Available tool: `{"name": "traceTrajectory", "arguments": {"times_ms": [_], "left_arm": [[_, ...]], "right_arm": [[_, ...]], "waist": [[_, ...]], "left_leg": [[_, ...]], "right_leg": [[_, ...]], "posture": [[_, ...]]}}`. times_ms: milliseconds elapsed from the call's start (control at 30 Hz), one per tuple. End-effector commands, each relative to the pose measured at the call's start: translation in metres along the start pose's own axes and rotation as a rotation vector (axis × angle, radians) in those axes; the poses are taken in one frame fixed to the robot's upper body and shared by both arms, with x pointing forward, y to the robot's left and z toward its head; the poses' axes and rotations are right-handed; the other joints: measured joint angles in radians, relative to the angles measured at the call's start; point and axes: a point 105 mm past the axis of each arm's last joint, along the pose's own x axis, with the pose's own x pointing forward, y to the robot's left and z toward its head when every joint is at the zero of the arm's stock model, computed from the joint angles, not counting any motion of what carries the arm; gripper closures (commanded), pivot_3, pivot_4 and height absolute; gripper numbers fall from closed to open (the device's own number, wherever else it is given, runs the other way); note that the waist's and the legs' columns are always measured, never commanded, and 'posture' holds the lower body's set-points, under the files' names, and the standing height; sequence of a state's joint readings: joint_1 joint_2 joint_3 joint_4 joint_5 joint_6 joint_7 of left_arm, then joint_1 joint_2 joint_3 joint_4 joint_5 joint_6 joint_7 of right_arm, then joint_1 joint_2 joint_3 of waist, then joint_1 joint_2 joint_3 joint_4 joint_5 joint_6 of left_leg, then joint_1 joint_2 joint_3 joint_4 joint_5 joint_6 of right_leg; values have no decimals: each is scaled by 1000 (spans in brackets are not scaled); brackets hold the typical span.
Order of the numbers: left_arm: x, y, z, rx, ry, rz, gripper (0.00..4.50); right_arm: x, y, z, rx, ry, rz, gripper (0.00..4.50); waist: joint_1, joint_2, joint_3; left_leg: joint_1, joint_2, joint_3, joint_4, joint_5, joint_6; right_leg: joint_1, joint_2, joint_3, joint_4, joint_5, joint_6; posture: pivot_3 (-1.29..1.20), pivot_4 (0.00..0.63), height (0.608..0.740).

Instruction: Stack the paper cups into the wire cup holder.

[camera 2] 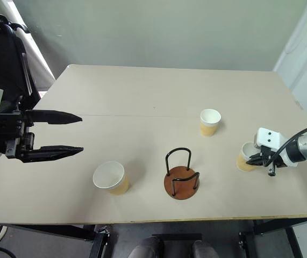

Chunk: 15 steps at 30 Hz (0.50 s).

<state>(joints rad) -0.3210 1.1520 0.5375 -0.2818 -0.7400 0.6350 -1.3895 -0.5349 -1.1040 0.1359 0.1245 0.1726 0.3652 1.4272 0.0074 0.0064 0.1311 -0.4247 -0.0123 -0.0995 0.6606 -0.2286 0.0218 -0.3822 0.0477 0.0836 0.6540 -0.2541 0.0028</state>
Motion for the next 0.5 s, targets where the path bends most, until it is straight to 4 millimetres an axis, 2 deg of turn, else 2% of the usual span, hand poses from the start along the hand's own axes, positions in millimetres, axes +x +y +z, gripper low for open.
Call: {"name": "traceTrajectory", "arguments": {"times_ms": [33,133,267,367,500], "left_arm": [[-7,-3,13,56,-9,8,767],[-9,-5,12,46,-1,3,767],[-12,-8,12,30,4,-8,767],[-15,-8,12,26,2,-3,767],[-13,-9,7,16,17,-5,767]], "right_arm": [[-31,0,51,-102,-169,-1,4456],[-59,4,103,-178,-364,-3,4456],[-72,21,145,-257,-526,66,4456],[-67,39,167,-319,-582,149,4456],[-37,70,176,-388,-552,316,4456]], "waist": [[-1,0,0],[-4,1,1],[-6,-3,-2],[-6,-4,-2],[-7,-4,-2]], "left_leg": [[0,0,1,-1,0,-1],[0,0,1,-2,1,-2],[1,2,2,-6,2,-4],[2,4,2,-8,3,-5],[2,4,2,-11,4,-7]], "right_leg": [[-1,0,0,0,0,0],[-2,0,0,1,-1,-1],[-3,1,0,2,-3,-5],[-3,2,-2,2,-5,-8],[-7,2,-1,7,-6,-10]], "posture": [[0,150,740],[0,150,740],[0,150,740],[0,150,740],[0,150,740]]}}
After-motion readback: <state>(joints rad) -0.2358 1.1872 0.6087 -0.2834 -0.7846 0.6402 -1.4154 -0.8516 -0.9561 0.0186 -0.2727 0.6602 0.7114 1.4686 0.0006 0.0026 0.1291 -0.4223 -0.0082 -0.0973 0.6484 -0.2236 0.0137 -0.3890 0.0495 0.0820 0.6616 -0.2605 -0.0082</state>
